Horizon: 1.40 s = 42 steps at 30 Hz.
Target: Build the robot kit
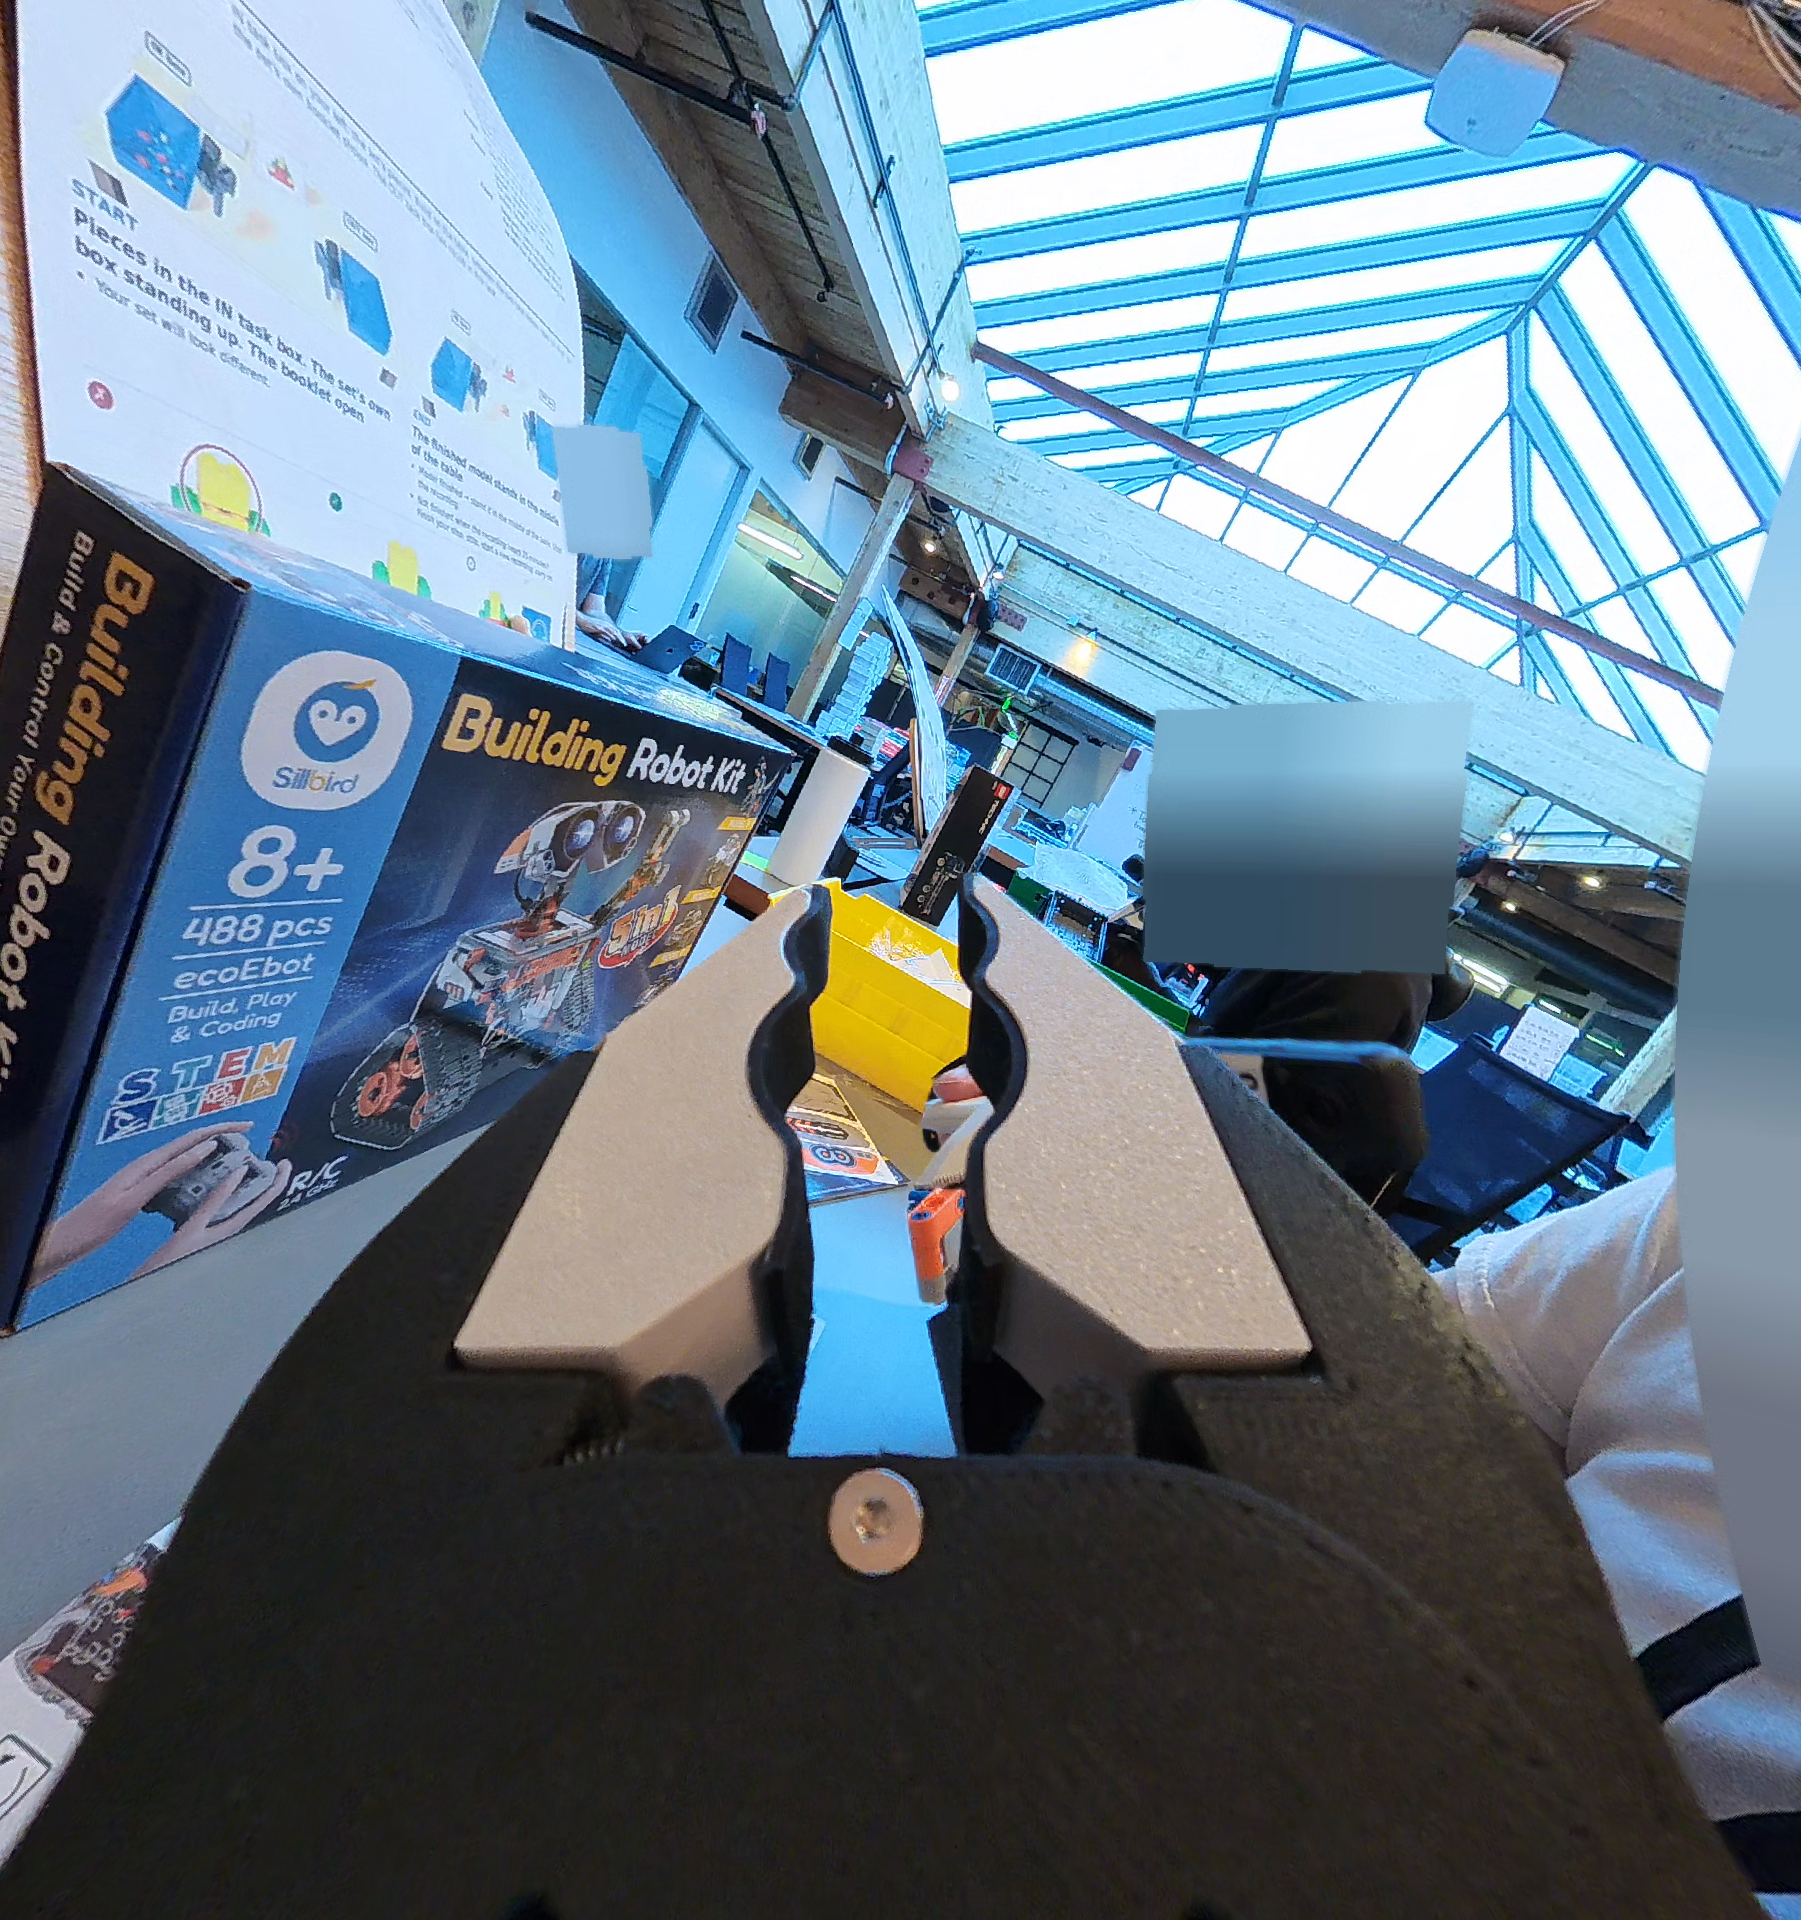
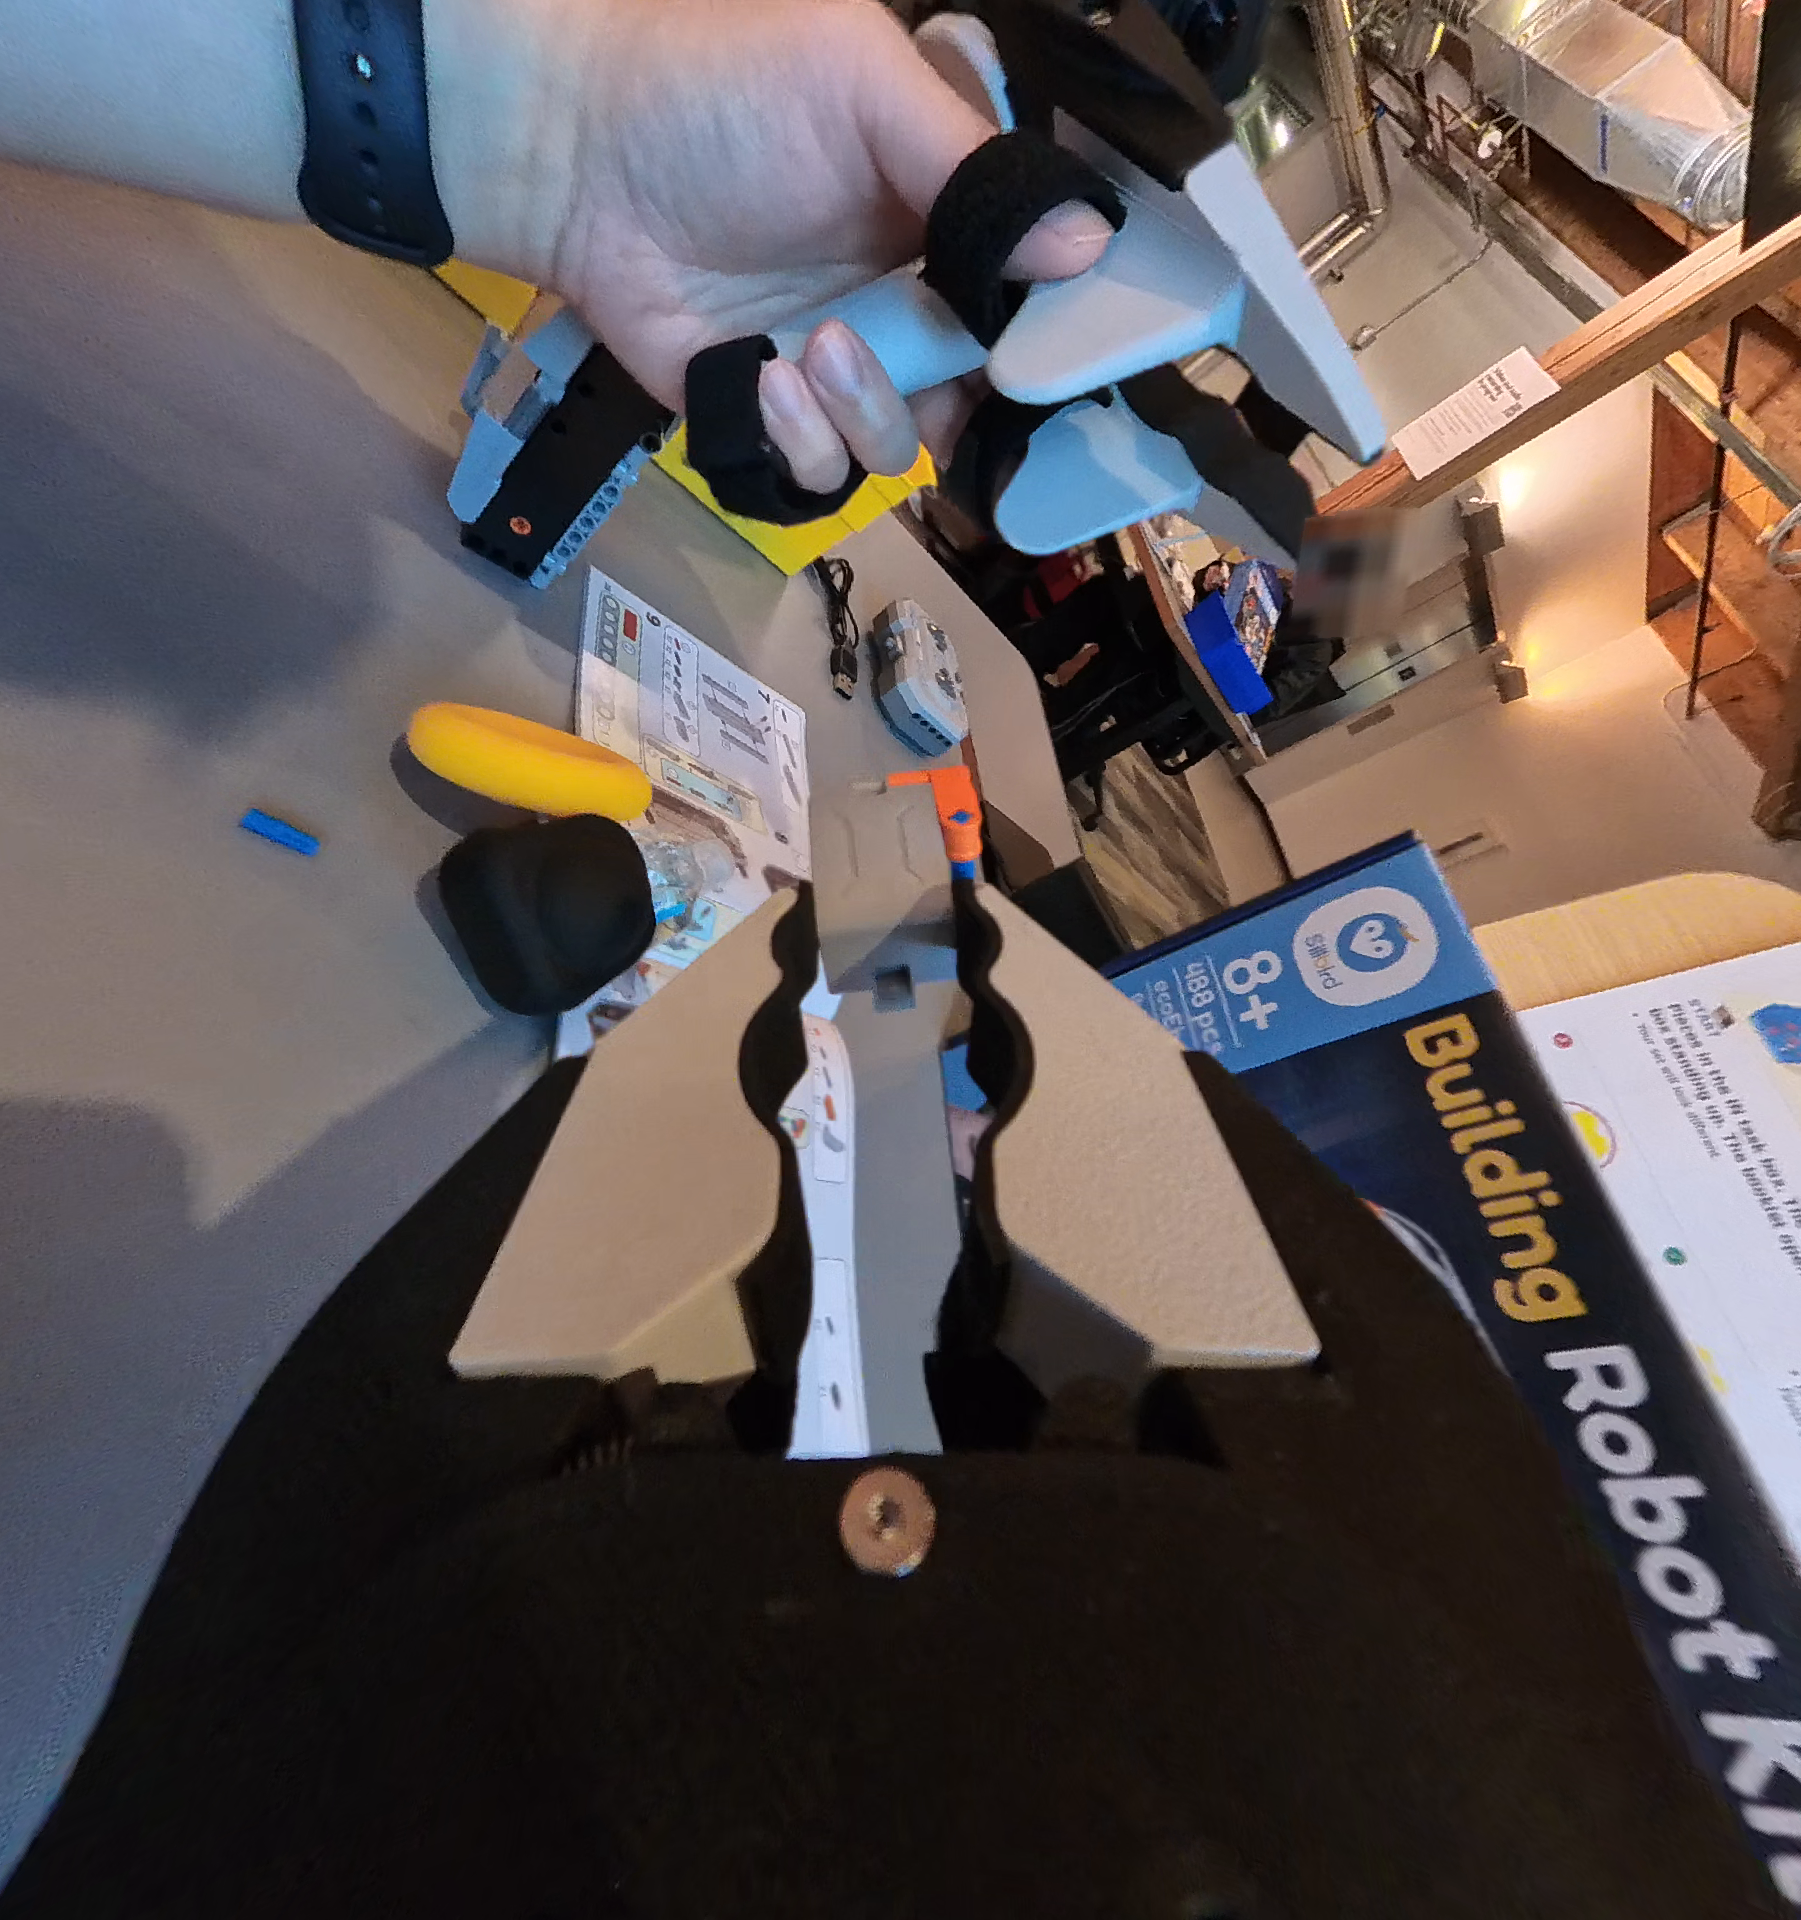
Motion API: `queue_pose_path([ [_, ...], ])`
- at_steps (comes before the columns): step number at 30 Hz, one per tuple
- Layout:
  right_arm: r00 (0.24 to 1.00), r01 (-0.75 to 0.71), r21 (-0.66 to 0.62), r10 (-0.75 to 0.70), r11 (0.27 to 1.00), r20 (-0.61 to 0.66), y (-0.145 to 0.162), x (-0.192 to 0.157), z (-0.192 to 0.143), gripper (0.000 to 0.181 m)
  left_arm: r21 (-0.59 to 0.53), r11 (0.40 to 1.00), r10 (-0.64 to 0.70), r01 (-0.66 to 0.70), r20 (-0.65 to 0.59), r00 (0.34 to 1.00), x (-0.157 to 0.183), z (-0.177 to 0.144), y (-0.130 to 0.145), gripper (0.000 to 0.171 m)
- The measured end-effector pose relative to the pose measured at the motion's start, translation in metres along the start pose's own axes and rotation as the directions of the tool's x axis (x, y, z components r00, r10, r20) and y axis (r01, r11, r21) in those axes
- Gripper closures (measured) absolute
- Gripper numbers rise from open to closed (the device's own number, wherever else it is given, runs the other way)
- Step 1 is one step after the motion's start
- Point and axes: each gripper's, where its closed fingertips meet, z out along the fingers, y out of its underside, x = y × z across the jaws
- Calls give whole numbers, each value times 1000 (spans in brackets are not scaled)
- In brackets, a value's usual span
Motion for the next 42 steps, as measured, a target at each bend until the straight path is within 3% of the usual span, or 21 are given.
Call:
queue_pose_path([
  [7, 997, 81, -80, -79, 993, 25, 10, -10, 7, 156, -9, 1000, 0, 0, -1, 1000, 0, 2, 2, 149],
  [42, 996, 83, -104, -81, 991, 30, 17, -10, 6, 156, -22, 1000, -1, 1, 7, 1000, -2, 3, 5, 149],
])
